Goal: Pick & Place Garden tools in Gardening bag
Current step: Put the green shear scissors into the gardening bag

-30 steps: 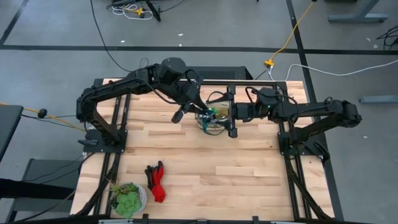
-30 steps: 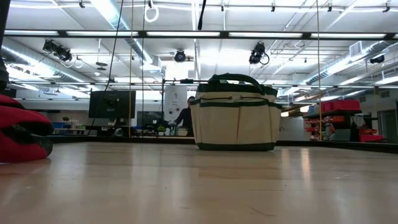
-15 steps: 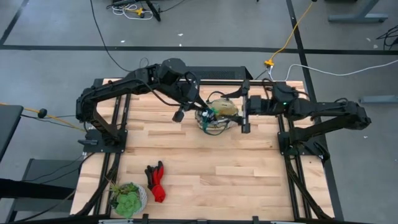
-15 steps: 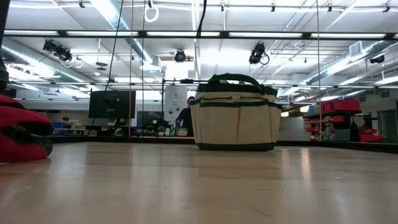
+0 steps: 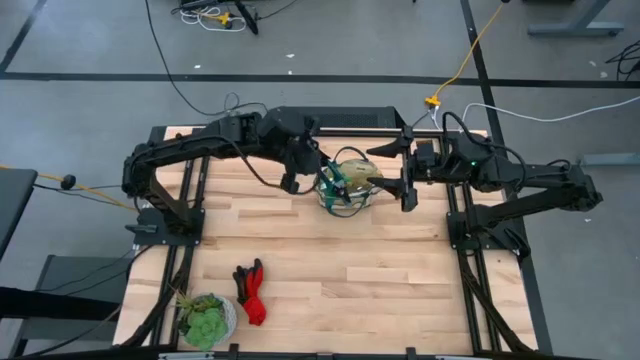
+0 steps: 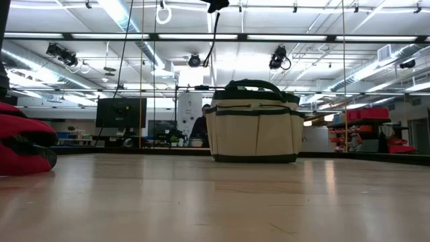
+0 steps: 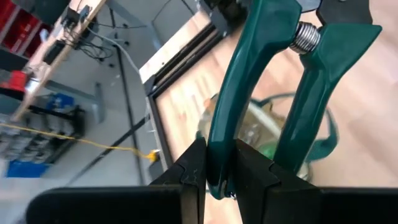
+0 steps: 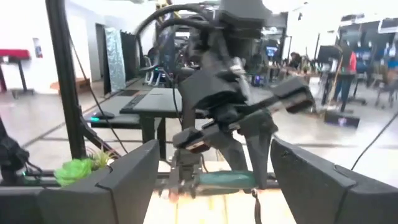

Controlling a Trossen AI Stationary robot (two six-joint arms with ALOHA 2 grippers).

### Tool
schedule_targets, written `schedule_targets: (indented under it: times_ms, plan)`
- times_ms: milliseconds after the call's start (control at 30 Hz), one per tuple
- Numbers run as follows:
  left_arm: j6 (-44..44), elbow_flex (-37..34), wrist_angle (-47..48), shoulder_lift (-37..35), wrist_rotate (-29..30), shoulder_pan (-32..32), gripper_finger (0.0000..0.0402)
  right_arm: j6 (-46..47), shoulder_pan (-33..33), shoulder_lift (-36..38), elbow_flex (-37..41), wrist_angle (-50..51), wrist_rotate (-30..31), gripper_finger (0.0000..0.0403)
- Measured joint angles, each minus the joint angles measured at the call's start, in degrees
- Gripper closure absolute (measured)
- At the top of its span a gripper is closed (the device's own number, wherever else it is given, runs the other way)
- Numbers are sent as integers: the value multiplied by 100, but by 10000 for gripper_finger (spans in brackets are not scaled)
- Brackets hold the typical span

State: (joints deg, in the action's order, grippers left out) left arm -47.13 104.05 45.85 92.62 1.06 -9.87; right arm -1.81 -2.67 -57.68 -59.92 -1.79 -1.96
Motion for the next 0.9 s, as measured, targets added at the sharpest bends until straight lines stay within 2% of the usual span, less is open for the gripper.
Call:
schedule_targets:
  times_ms: [467,800,900]
  plan:
    - [-1348,-2,23,613,1552,383,342,1873,-469,-50,0,798,-58,92]
    - [-1671,0,-476,791,1773,429,342,2104,-598,-579,-2,1185,-61,92]
    - [-1774,0,-472,789,1782,455,342,2170,-638,-800,0,1196,-250,92]
